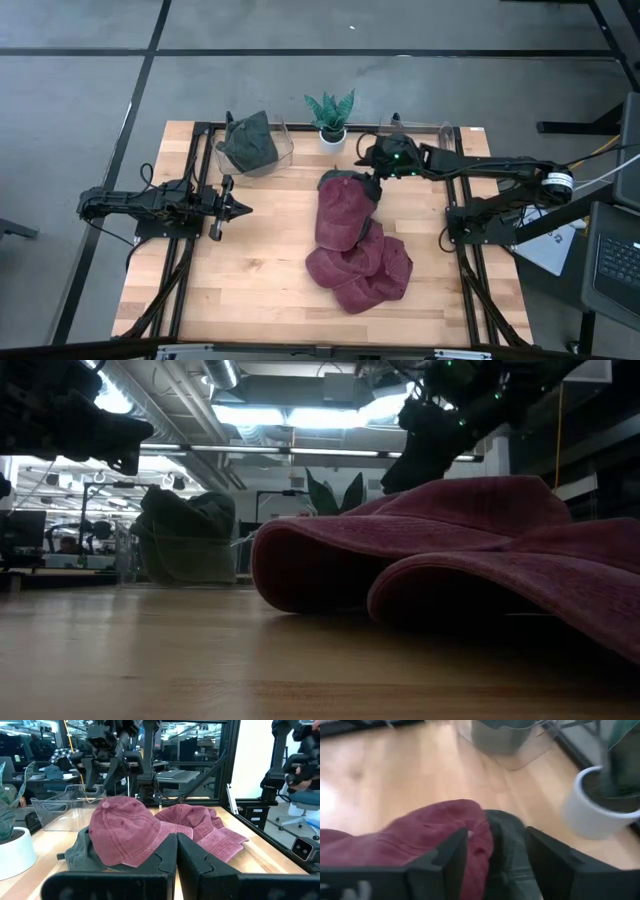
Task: Pick & Place hat
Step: Put the left red cap into the right transparent bin
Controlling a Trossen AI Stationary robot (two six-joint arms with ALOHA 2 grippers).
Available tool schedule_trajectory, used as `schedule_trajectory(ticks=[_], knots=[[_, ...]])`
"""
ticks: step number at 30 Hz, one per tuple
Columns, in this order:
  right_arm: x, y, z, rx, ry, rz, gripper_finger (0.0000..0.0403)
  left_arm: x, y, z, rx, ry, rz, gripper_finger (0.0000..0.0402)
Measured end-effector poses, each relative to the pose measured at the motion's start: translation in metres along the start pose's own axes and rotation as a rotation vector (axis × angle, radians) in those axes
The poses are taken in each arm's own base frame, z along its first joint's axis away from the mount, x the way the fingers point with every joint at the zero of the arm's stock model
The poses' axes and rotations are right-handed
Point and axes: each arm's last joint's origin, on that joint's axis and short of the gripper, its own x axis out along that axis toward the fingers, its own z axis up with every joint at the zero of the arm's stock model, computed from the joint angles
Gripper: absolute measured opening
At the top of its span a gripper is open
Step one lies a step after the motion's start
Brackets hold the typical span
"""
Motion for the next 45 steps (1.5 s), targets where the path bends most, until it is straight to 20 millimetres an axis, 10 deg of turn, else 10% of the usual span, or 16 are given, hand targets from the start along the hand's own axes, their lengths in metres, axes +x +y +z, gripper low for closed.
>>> schedule_trajectory(ticks=[12, 23, 39, 45], knots=[[0.038, 0.023, 0.019, -0.119, 0.198, -0.048, 0.0311, 0.000, 0.000, 0.000, 0.000, 0.000, 0.000, 0.0006], [0.050, 0.024, 0.010, -0.105, 0.329, -0.029, 0.0321, 0.000, 0.000, 0.000, 0.000, 0.000, 0.000, 0.0006], [0.049, 0.029, 0.010, -0.054, 0.323, 0.063, 0.0028, 0.000, 0.000, 0.000, 0.000, 0.000, 0.000, 0.0006], [0.045, 0.031, 0.019, -0.065, 0.246, 0.101, 0.0051, 0.000, 0.000, 0.000, 0.000, 0.000, 0.000, 0.0006]])
